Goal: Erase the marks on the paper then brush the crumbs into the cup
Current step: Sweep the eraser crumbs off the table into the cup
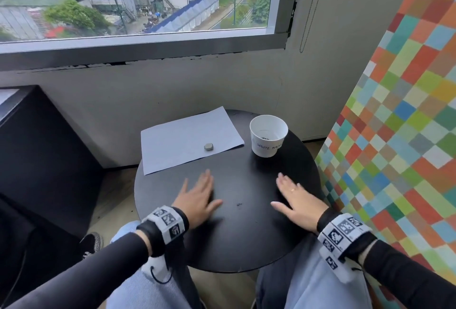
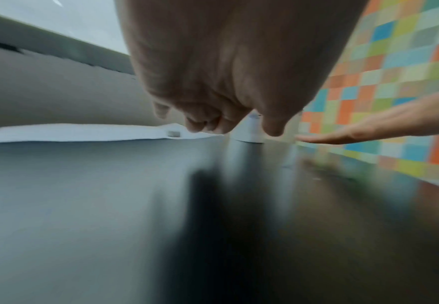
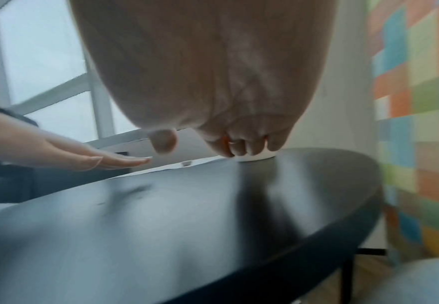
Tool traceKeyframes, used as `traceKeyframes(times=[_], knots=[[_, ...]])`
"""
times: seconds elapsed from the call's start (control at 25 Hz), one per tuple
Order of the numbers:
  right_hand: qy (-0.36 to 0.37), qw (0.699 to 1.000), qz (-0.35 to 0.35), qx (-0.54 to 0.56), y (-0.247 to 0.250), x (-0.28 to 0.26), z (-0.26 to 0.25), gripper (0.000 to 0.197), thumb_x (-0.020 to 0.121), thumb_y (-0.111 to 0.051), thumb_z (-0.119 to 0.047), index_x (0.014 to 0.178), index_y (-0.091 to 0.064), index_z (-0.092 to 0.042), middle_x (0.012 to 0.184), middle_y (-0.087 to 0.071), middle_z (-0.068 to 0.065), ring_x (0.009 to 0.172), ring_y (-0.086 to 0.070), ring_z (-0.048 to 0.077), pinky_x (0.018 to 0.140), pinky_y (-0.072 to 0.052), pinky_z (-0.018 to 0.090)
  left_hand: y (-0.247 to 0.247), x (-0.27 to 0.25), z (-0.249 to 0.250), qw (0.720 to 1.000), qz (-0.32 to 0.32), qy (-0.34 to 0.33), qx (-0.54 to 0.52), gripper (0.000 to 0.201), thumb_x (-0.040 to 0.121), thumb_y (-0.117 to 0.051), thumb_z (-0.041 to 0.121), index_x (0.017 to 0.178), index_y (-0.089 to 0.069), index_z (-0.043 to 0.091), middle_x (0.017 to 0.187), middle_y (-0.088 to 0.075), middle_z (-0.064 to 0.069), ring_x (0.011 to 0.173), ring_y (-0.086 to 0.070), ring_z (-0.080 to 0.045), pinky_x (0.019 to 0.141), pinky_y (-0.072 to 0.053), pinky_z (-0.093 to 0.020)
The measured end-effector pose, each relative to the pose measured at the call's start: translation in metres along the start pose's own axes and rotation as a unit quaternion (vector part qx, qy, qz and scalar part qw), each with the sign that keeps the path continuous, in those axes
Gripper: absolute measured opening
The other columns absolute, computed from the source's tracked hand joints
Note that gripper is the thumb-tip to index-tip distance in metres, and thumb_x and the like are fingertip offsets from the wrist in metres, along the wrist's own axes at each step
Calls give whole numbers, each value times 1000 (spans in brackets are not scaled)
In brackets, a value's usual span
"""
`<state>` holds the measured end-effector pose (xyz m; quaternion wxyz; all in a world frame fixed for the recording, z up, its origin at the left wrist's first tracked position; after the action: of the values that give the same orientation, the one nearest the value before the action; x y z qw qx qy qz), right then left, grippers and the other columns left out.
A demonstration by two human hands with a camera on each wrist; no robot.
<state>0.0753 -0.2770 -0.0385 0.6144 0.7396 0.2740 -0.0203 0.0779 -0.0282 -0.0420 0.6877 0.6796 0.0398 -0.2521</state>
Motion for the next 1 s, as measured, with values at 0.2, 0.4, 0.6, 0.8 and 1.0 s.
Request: traceKeyframes(times=[0.2, 0.4, 0.6, 0.8, 1.0], knots=[[-10, 998, -30, -53, -22, -9, -4, 116, 67, -5, -87, 152, 6, -9, 159, 16, 4, 147, 11, 15, 118, 1, 32, -19, 3, -13, 997, -39, 64, -17, 90, 96, -15, 69, 157, 7, 6, 163, 19, -8, 151, 13, -16, 119, 7, -53], [126, 989, -57, -56, -43, -36, -77, 108, 68, -1, -80, 152, 8, -12, 159, 17, 1, 143, 19, 8, 114, 11, 25, -39, -40, 75, 983, -77, -165, -11, 135, 48, 32, 86, 157, 8, 12, 163, 20, -3, 150, 16, -12, 117, 15, -50], [-62, 998, -4, 3, -3, -10, 11, 97, 85, -19, -74, 152, 4, -8, 160, 12, 6, 147, 10, 14, 118, 2, 32, -8, -7, -7, 998, -5, 38, -54, 105, 80, 9, 82, 157, 7, 10, 163, 19, -4, 151, 12, -14, 119, 8, -51], [-27, 999, -19, -41, -25, -10, -6, 117, 65, -4, -86, 152, 7, -7, 159, 16, 6, 147, 11, 17, 116, 5, 31, -12, 7, -23, 997, -44, 58, -22, 98, 88, -6, 78, 157, 7, 9, 163, 19, -5, 151, 12, -15, 120, 6, -54], [134, 988, -41, -62, -43, -43, -83, 103, 73, -4, -76, 152, 5, -10, 158, 15, 3, 143, 18, 9, 113, 14, 26, -38, -34, 62, 985, -67, -162, -8, 128, 52, 30, 85, 157, 9, 14, 161, 22, 2, 146, 19, -7, 118, 12, -52]])
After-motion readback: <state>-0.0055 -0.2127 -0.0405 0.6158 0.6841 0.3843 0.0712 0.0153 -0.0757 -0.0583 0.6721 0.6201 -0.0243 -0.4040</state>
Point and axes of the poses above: each hand's wrist, its own x-axis towards the middle knuckle, its own y-axis out of the back of the hand, z = x × y, the point moved 8 cm from there along x, towards the middle knuckle
